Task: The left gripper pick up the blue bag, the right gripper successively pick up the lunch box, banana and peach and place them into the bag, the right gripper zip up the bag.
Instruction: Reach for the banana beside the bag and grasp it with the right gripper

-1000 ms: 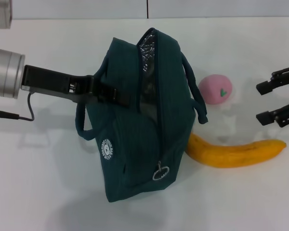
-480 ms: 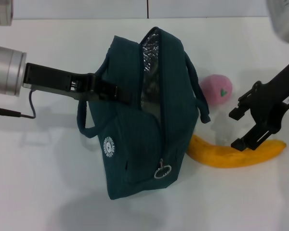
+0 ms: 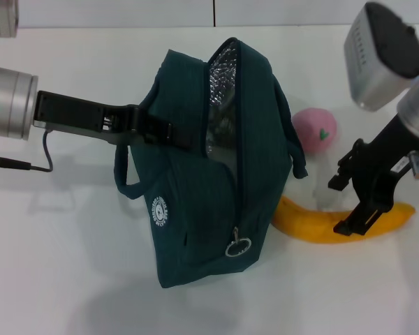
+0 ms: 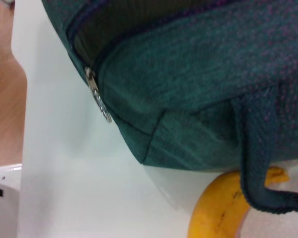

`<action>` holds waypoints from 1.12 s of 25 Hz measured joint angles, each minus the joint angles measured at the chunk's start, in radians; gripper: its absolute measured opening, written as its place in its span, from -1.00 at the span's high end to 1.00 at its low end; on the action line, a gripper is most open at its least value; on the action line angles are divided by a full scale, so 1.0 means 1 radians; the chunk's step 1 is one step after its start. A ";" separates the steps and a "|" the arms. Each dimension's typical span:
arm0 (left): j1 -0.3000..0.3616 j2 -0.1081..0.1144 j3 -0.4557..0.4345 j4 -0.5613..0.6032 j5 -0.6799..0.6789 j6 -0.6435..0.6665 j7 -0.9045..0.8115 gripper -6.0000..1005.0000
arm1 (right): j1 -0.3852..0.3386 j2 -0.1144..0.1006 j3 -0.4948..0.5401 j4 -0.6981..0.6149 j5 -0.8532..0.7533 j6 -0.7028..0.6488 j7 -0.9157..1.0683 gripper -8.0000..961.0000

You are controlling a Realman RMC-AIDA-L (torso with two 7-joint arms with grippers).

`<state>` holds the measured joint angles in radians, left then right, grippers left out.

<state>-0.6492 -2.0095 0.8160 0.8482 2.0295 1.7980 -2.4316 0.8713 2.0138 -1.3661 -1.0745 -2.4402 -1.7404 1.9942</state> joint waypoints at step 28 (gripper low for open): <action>-0.001 0.000 0.001 -0.011 -0.008 0.005 0.003 0.93 | 0.016 0.010 -0.129 0.129 -0.002 0.101 0.003 -0.64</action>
<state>-0.6504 -2.0094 0.8173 0.8375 2.0216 1.8025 -2.4283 0.8870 2.0233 -1.4952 -0.9451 -2.4423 -1.6396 1.9973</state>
